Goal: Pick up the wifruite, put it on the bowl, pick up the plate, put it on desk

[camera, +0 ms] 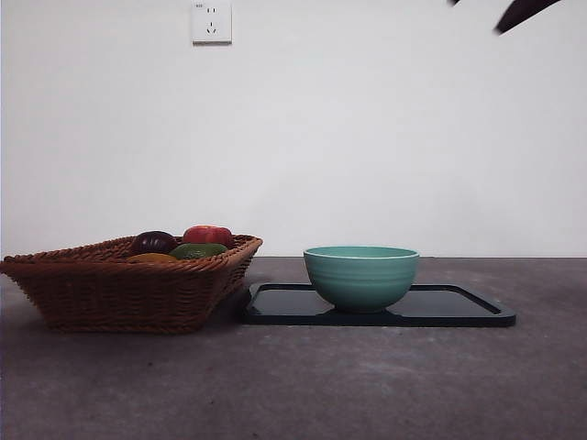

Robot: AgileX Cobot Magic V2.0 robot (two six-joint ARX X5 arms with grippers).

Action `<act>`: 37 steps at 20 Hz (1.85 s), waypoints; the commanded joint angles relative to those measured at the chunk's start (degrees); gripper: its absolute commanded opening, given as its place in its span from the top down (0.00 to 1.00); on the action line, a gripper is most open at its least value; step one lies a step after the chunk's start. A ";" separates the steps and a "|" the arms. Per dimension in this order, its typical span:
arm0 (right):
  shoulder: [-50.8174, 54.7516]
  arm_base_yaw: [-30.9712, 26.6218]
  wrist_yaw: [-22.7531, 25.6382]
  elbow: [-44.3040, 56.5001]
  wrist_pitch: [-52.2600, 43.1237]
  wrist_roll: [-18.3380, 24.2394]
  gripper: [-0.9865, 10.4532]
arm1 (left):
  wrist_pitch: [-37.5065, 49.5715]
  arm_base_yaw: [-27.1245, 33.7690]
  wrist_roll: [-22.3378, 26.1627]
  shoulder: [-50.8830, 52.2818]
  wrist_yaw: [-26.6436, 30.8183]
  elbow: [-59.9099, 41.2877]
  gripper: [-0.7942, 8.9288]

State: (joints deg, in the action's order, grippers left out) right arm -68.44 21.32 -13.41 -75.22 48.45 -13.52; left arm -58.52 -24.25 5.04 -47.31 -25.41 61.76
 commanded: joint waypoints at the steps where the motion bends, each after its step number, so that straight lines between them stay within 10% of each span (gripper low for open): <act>1: -8.02 -0.35 0.31 -5.27 -0.42 2.34 0.67 | 0.42 -0.26 0.55 -0.39 -0.22 0.66 0.57; 21: -42.42 -1.29 4.68 -10.01 -8.94 5.64 0.67 | -0.02 -0.26 0.55 -0.39 -0.22 0.66 0.57; 37: -36.70 -1.36 6.23 -10.03 -12.41 6.10 0.91 | -0.63 -0.26 0.50 -0.26 -0.22 0.66 0.57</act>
State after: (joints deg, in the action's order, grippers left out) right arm -105.27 19.77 -7.27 -83.96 36.58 -7.77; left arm -59.57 -24.25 5.06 -47.29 -25.41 61.76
